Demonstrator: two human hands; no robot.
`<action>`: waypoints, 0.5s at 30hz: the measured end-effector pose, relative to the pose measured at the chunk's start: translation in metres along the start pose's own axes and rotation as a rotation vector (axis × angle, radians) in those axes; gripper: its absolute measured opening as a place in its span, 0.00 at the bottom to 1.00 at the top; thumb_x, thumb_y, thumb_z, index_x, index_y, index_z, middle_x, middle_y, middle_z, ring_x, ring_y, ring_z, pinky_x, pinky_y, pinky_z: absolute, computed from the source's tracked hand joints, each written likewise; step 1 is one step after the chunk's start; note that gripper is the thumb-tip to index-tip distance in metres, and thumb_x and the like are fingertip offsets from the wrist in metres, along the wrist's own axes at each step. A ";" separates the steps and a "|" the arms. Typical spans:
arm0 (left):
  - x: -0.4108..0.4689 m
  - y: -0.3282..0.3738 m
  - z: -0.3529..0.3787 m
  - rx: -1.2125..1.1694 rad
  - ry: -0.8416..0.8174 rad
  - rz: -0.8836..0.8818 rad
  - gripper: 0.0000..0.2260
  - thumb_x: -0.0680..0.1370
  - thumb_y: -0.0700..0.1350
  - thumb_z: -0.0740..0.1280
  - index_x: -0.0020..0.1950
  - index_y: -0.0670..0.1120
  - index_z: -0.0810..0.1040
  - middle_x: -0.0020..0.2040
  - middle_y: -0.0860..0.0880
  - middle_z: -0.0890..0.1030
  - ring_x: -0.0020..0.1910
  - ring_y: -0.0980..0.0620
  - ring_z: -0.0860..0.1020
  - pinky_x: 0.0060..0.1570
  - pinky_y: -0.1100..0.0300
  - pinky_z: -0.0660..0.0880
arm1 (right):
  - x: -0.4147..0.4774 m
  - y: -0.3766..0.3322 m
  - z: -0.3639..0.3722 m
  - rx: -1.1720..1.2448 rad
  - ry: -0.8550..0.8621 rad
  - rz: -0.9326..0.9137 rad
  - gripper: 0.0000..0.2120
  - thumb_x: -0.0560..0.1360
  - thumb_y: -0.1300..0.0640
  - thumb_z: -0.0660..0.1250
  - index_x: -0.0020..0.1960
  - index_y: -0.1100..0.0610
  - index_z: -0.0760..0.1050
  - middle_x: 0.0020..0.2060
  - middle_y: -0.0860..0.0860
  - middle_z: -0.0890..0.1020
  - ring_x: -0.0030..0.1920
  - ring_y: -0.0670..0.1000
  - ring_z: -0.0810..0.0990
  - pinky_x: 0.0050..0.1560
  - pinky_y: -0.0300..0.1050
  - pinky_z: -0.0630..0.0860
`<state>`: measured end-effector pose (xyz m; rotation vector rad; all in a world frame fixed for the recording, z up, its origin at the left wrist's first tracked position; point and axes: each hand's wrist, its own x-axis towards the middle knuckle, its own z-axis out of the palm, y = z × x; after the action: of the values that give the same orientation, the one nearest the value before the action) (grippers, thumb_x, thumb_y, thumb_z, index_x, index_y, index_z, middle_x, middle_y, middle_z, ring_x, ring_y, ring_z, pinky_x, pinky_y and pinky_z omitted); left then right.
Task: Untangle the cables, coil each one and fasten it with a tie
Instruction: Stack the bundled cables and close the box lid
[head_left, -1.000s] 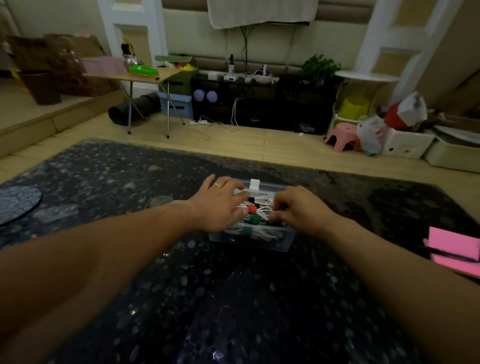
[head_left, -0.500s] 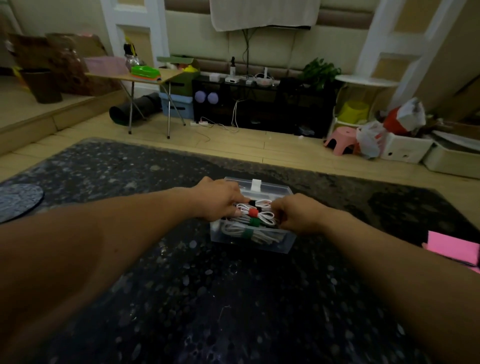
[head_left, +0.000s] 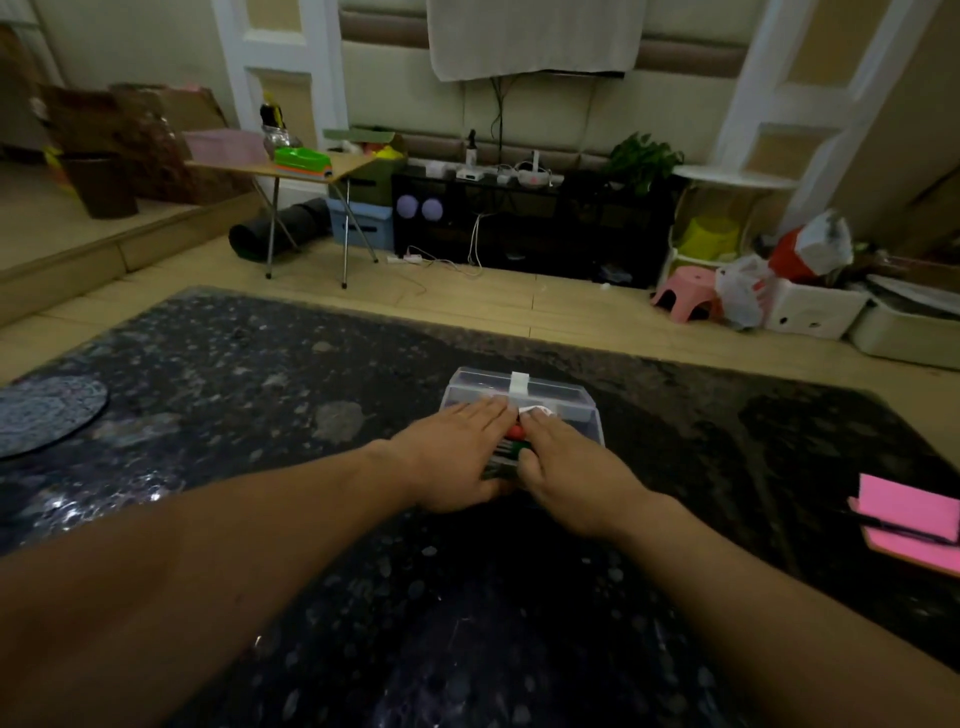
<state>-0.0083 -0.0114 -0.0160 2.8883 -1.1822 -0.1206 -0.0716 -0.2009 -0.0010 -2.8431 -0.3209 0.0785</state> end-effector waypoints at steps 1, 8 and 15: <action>0.000 0.000 0.003 -0.005 0.012 -0.008 0.41 0.83 0.67 0.56 0.87 0.45 0.45 0.87 0.45 0.48 0.86 0.49 0.48 0.84 0.48 0.50 | 0.002 0.003 0.001 -0.018 -0.016 0.006 0.28 0.87 0.45 0.51 0.85 0.52 0.56 0.84 0.52 0.62 0.83 0.48 0.59 0.82 0.47 0.54; 0.001 0.011 0.015 -0.003 0.097 -0.059 0.33 0.87 0.59 0.56 0.87 0.44 0.51 0.86 0.45 0.54 0.85 0.47 0.55 0.83 0.52 0.54 | 0.016 0.030 0.011 -0.103 -0.072 -0.042 0.36 0.83 0.31 0.47 0.86 0.47 0.51 0.85 0.47 0.56 0.84 0.46 0.55 0.84 0.51 0.55; 0.002 0.014 -0.004 0.041 -0.026 -0.086 0.34 0.86 0.62 0.52 0.87 0.45 0.49 0.86 0.45 0.54 0.85 0.48 0.51 0.83 0.41 0.43 | 0.008 0.015 -0.009 0.015 -0.040 -0.079 0.28 0.84 0.35 0.54 0.81 0.45 0.64 0.78 0.48 0.71 0.76 0.49 0.70 0.79 0.55 0.66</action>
<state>-0.0160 -0.0228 -0.0119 2.9834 -1.0765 -0.1369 -0.0597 -0.2154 0.0032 -2.8136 -0.4388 0.1220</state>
